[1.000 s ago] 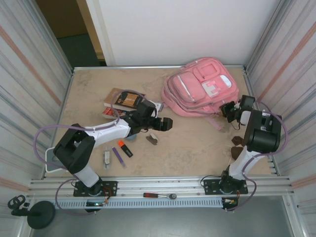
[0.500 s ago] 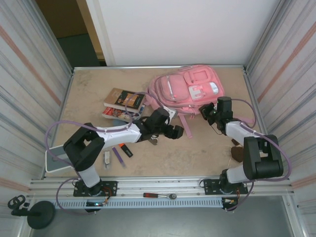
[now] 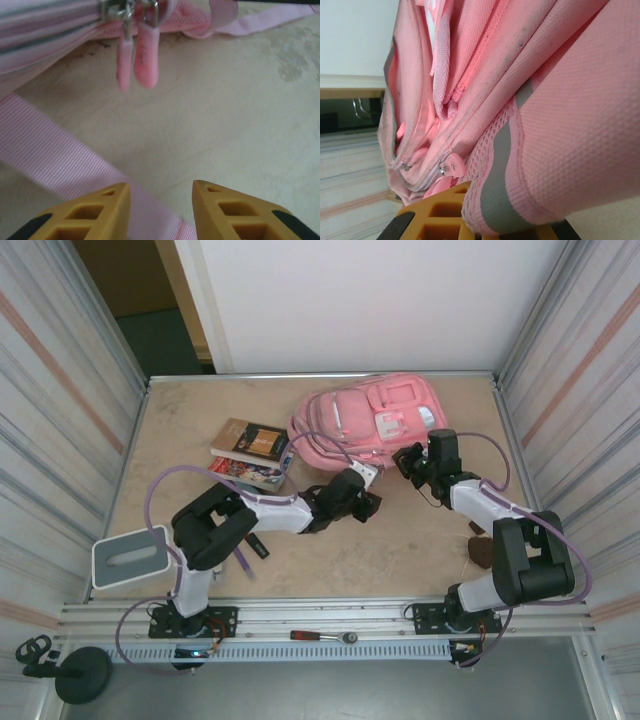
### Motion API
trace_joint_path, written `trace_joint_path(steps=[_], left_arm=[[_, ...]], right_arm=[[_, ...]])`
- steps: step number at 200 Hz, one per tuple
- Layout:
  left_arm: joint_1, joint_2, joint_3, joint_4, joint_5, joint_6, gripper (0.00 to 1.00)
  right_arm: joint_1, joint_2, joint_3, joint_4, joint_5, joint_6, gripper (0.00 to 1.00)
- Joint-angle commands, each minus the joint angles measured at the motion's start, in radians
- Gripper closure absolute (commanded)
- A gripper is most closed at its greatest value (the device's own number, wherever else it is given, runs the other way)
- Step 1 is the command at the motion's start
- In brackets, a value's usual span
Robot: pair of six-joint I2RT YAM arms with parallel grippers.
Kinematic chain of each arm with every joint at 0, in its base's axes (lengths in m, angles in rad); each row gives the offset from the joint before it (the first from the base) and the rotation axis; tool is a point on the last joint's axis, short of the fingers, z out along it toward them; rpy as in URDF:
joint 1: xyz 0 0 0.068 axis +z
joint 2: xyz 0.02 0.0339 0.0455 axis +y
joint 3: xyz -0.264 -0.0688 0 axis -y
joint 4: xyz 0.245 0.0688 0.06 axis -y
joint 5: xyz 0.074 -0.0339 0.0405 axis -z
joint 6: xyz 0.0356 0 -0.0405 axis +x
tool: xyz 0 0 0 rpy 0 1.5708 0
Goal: Pack books, pencil case, and school supplies into a backpack
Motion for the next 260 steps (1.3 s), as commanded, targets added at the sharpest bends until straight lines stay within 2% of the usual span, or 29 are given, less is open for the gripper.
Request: trace_joint_path(steps=[1, 19, 36, 72, 201, 217, 242, 260], left_arm=[[-0.005, 0.036, 0.042, 0.084, -0.111, 0.062, 0.63], [-0.006, 0.055, 0.065, 0.089, -0.150, 0.090, 0.64], [-0.004, 0.063, 0.075, 0.103, -0.183, 0.121, 0.69], [0.006, 0.065, 0.091, 0.109, -0.194, 0.144, 0.75], [0.031, 0.161, 0.240, 0.074, -0.181, 0.110, 0.77], [0.031, 0.170, 0.256, 0.067, -0.174, 0.112, 0.82], [0.031, 0.163, 0.239, 0.072, -0.184, 0.112, 1.00], [0.032, 0.130, 0.183, 0.111, -0.200, 0.104, 1.00]], right_arm=[[0.018, 0.002, 0.049, 0.040, -0.038, 0.011, 0.93], [0.019, 0.004, 0.049, 0.037, -0.045, 0.009, 0.93], [0.019, 0.000, 0.047, 0.037, -0.046, 0.006, 0.93], [0.019, 0.000, 0.041, 0.042, -0.046, 0.001, 0.93], [0.030, -0.005, 0.009, 0.052, -0.052, -0.006, 0.94], [0.028, -0.008, 0.004, 0.045, -0.047, -0.016, 0.94], [0.018, -0.014, -0.002, 0.024, -0.028, -0.044, 0.94], [-0.001, -0.017, -0.001, 0.000, -0.016, -0.079, 0.94]])
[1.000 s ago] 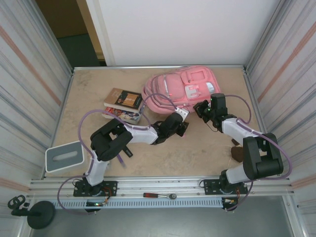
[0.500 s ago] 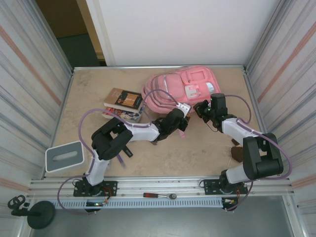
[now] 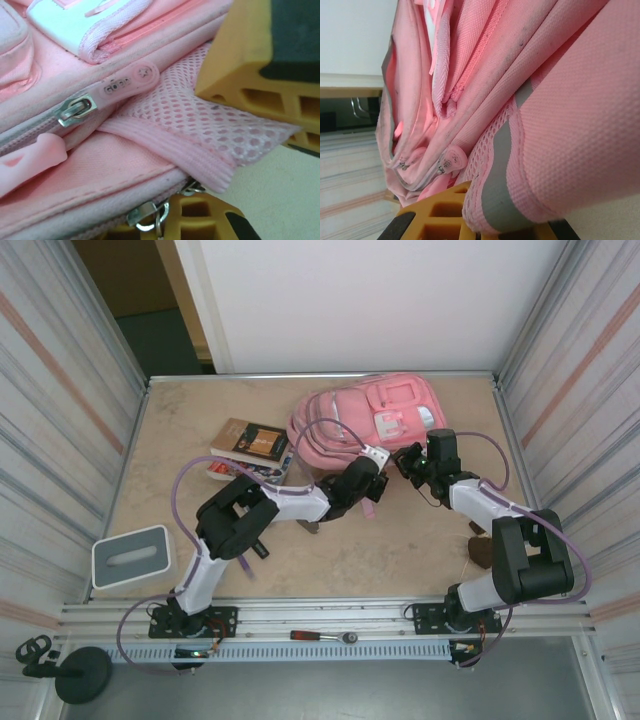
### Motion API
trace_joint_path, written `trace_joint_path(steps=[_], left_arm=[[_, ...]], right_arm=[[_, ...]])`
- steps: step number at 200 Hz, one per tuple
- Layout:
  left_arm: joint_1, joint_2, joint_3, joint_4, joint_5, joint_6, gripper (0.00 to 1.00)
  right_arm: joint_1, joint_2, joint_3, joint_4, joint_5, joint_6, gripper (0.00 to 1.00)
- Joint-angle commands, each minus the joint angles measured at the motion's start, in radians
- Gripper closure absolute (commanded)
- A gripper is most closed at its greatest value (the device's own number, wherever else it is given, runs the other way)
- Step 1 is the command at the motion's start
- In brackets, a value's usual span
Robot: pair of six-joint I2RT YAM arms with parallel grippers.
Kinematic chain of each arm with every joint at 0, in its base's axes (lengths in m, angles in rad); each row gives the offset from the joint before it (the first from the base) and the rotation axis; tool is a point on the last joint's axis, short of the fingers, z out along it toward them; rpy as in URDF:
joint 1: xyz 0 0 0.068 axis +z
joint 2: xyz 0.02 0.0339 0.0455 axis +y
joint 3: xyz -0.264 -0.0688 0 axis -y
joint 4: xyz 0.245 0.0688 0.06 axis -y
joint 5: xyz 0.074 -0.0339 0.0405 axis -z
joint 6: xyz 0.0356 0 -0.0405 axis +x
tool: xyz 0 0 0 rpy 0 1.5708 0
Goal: Pack books, pencil case, and school supplies into a backpack
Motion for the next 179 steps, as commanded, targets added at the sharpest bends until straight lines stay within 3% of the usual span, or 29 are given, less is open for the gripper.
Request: trace_joint_path(steps=[1, 138, 179], left_arm=[[0.008, -0.031, -0.036, 0.064, -0.033, -0.006, 1.00], [0.074, -0.237, -0.310, 0.029, -0.044, -0.002, 1.00], [0.111, -0.271, -0.356, -0.030, 0.056, 0.018, 1.00]], right_arm=[[-0.006, -0.023, -0.003, -0.002, -0.021, -0.070, 0.94], [-0.196, 0.062, 0.046, -0.147, -0.166, -0.292, 0.94], [-0.224, 0.119, 0.099, -0.231, -0.155, -0.408, 0.94]])
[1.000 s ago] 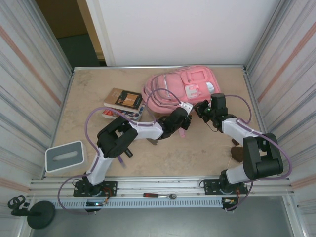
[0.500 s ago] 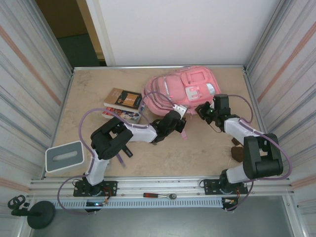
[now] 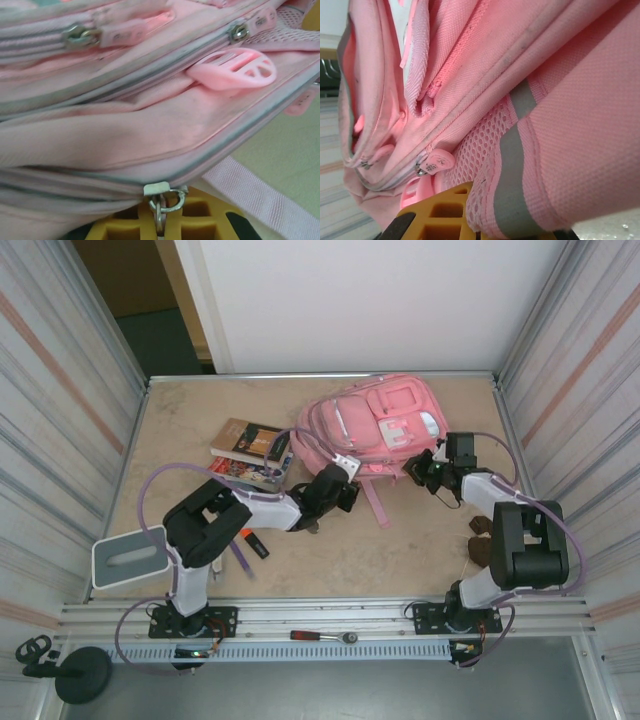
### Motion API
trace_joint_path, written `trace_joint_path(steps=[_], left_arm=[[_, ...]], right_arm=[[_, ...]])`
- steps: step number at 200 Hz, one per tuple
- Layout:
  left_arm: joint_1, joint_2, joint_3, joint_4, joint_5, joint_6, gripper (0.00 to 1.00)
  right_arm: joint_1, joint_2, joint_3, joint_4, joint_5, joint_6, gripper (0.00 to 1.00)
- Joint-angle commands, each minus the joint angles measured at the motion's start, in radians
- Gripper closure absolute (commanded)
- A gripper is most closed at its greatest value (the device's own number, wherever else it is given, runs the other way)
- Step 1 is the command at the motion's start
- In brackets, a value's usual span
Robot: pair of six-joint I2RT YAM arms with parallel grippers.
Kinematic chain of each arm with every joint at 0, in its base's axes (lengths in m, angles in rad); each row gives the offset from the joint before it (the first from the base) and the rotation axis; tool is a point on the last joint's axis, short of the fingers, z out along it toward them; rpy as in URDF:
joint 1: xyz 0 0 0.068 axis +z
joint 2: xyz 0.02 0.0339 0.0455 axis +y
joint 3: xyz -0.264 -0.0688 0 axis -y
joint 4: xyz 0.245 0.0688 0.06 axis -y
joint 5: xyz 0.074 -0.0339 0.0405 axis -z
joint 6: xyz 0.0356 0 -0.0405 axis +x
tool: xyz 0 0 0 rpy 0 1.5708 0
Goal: Pack books, pencil case, and school supplies into a backpack
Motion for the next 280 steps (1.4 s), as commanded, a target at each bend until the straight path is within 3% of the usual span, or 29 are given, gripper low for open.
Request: trace_joint_path(steps=[1, 37, 60, 94, 134, 161, 187, 220, 280], left_arm=[[0.046, -0.059, -0.028, -0.077, 0.008, 0.025, 1.00], [0.049, -0.044, -0.008, -0.138, 0.086, 0.047, 1.00], [0.048, -0.026, 0.021, -0.155, 0.195, 0.049, 1.00], [0.032, 0.004, 0.049, -0.130, 0.290, 0.041, 1.00], [0.008, 0.017, 0.071, -0.128, 0.294, 0.021, 1.00], [-0.004, 0.026, 0.080, -0.129, 0.298, 0.016, 1.00], [-0.011, 0.033, 0.089, -0.128, 0.309, 0.019, 1.00], [-0.016, 0.035, 0.094, -0.128, 0.318, 0.020, 1.00], [-0.007, -0.002, 0.031, -0.119, 0.263, 0.032, 1.00]], right_arm=[[-0.047, 0.039, 0.053, -0.048, 0.070, -0.117, 0.94], [-0.062, 0.119, 0.137, -0.128, 0.082, -0.199, 0.90], [-0.068, 0.160, 0.200, -0.172, 0.128, -0.233, 0.87], [-0.069, 0.208, 0.285, -0.218, 0.144, -0.253, 0.77], [-0.043, 0.094, 0.134, -0.118, 0.034, -0.159, 0.38], [0.019, -0.011, 0.014, -0.048, 0.032, -0.057, 0.23], [0.112, -0.032, -0.053, 0.050, 0.075, 0.084, 0.19], [0.189, 0.004, -0.089, 0.164, 0.162, 0.191, 0.27], [0.147, 0.041, -0.085, 0.158, 0.203, 0.132, 0.86]])
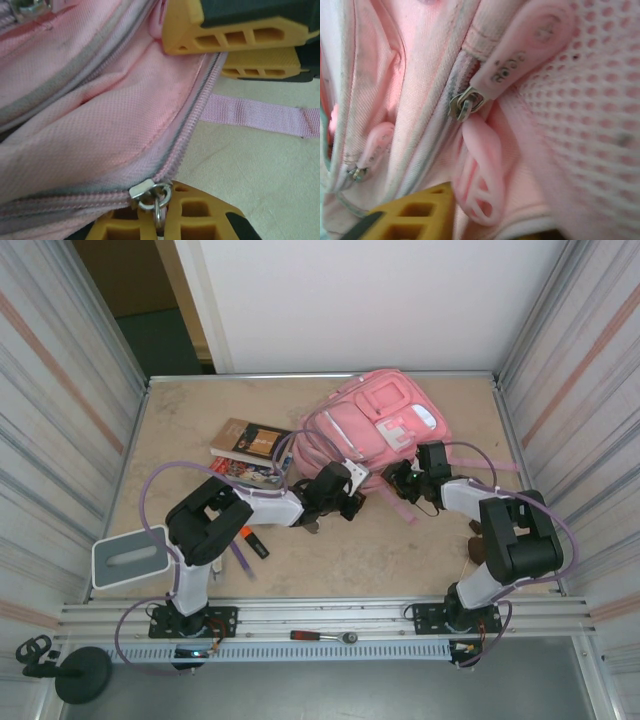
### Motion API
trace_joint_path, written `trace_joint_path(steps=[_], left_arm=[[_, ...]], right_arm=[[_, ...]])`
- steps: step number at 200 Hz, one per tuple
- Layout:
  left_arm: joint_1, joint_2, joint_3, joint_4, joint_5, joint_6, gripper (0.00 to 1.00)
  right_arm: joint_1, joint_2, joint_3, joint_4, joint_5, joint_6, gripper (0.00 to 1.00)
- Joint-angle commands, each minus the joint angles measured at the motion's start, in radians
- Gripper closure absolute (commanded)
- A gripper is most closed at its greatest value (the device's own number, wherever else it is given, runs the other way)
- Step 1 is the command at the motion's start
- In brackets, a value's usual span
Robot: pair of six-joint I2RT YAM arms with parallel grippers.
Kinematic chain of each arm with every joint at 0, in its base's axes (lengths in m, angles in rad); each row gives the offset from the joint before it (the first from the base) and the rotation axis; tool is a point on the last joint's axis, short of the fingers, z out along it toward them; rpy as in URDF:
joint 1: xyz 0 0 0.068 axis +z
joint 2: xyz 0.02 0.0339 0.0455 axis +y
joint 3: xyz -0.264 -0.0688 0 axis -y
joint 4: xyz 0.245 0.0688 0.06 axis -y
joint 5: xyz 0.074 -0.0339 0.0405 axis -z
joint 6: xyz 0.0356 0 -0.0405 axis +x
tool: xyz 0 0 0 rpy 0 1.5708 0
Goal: Pack books, pencil case, and school supplies into a backpack
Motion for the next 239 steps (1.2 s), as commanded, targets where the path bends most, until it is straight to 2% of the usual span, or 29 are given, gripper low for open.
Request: trace_joint_path(steps=[1, 19, 61, 89, 110, 130, 152, 190, 210, 239], left_arm=[[-0.003, -0.033, -0.030, 0.013, -0.021, 0.011, 1.00], [0.016, -0.056, -0.058, 0.000, -0.032, 0.018, 1.00], [0.077, -0.101, -0.110, -0.028, -0.033, 0.030, 1.00], [0.103, -0.115, -0.120, -0.033, 0.002, 0.041, 1.00], [0.129, -0.131, -0.127, -0.033, 0.082, 0.038, 1.00], [0.148, -0.151, -0.128, -0.043, 0.180, 0.039, 1.00], [0.176, -0.175, -0.127, -0.046, 0.301, 0.024, 1.00], [0.221, -0.197, -0.112, -0.042, 0.452, -0.018, 1.00], [0.225, -0.204, -0.094, -0.065, 0.472, -0.004, 1.00], [0.226, -0.208, -0.082, -0.086, 0.478, 0.013, 1.00]], right_arm=[[-0.042, -0.002, -0.005, 0.007, 0.064, -0.037, 0.86], [-0.102, -0.013, -0.006, -0.027, 0.048, -0.089, 0.91], [-0.218, -0.010, 0.031, -0.118, -0.027, -0.221, 0.90], [-0.238, -0.019, 0.064, -0.169, -0.039, -0.298, 0.87], [-0.232, -0.054, 0.087, -0.230, -0.003, -0.378, 0.77], [-0.187, -0.130, 0.083, -0.261, 0.066, -0.481, 0.61], [-0.079, -0.225, 0.056, -0.261, 0.162, -0.606, 0.46], [0.102, -0.302, 0.020, -0.191, 0.183, -0.799, 0.33], [0.155, -0.290, 0.021, -0.160, 0.136, -0.877, 0.29], [0.198, -0.244, 0.034, -0.124, 0.029, -0.951, 0.28]])
